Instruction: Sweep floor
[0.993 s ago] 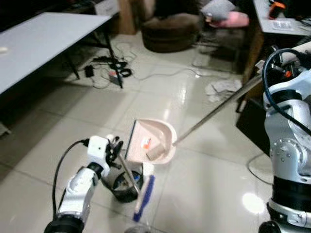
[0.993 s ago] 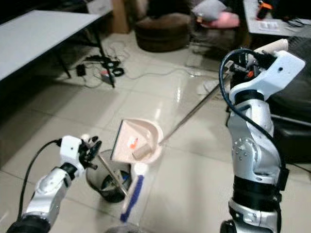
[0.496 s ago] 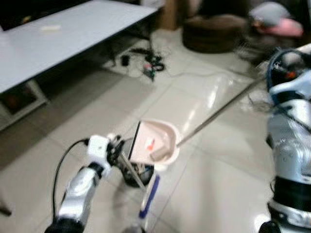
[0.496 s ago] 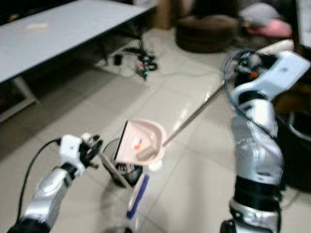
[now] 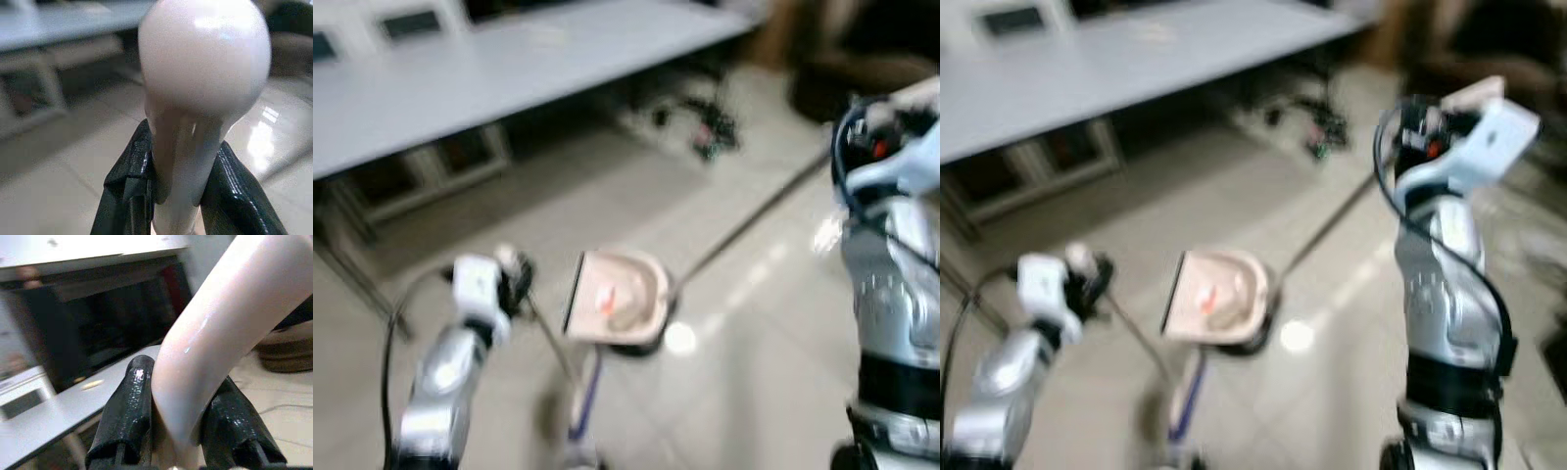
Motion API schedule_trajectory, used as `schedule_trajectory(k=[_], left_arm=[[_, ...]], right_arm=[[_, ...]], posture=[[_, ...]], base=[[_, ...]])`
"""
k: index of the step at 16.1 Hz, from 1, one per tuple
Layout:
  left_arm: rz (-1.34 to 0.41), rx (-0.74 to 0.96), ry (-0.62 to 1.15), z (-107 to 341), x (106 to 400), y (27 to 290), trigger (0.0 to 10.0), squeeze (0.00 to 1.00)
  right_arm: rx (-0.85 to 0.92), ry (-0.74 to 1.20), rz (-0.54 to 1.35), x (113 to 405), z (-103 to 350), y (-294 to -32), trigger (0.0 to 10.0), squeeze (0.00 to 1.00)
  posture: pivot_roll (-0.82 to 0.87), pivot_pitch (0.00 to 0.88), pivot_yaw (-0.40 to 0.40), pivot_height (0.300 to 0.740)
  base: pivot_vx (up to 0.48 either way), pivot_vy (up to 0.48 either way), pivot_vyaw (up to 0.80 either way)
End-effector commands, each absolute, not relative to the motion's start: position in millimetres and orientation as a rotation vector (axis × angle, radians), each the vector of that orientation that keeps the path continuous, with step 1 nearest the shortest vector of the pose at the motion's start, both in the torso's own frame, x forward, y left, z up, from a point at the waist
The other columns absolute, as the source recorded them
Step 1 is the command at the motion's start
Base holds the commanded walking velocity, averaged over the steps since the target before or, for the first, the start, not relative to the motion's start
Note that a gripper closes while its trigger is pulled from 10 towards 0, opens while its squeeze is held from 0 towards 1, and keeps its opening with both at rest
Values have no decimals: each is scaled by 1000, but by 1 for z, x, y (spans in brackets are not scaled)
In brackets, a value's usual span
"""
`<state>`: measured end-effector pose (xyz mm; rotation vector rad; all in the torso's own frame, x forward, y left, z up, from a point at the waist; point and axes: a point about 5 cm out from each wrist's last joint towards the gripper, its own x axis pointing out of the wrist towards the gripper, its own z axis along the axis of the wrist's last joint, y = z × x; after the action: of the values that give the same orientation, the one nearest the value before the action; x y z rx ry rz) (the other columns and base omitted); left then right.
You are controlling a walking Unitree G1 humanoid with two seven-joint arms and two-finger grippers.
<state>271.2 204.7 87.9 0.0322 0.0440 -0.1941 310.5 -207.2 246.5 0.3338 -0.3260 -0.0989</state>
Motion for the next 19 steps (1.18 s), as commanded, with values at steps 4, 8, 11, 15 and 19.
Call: schedule_trajectory(k=[4, 8, 11, 15, 19], left_arm=[[-153, 129, -80, 125, 289, 193, 10000, 0], [-156, 141, -49, 117, 289, 183, 10000, 0], [-150, 140, -33, 113, 288, 182, 10000, 0], [-155, 142, -24, 109, 289, 178, 10000, 0], [-162, 141, -20, 107, 291, 174, 10000, 0]], right_arm=[[318, -402, -110, 310, 261, -210, 10000, 0], [298, -431, -183, 306, 259, -217, 10000, 0], [299, -434, -229, 305, 256, -224, 10000, 0], [281, -440, -227, 305, 256, -224, 10000, 0], [265, -440, -232, 306, 255, -225, 10000, 0]], posture=[[0, 0, 38, 740], [-17, 0, 48, 740], [-20, 0, 43, 740], [-27, 0, 45, 740], [-29, 0, 43, 740]], base=[[0, 0, 800], [0, 0, 0], [294, 0, 0], [347, 0, -720], [347, 0, -139]])
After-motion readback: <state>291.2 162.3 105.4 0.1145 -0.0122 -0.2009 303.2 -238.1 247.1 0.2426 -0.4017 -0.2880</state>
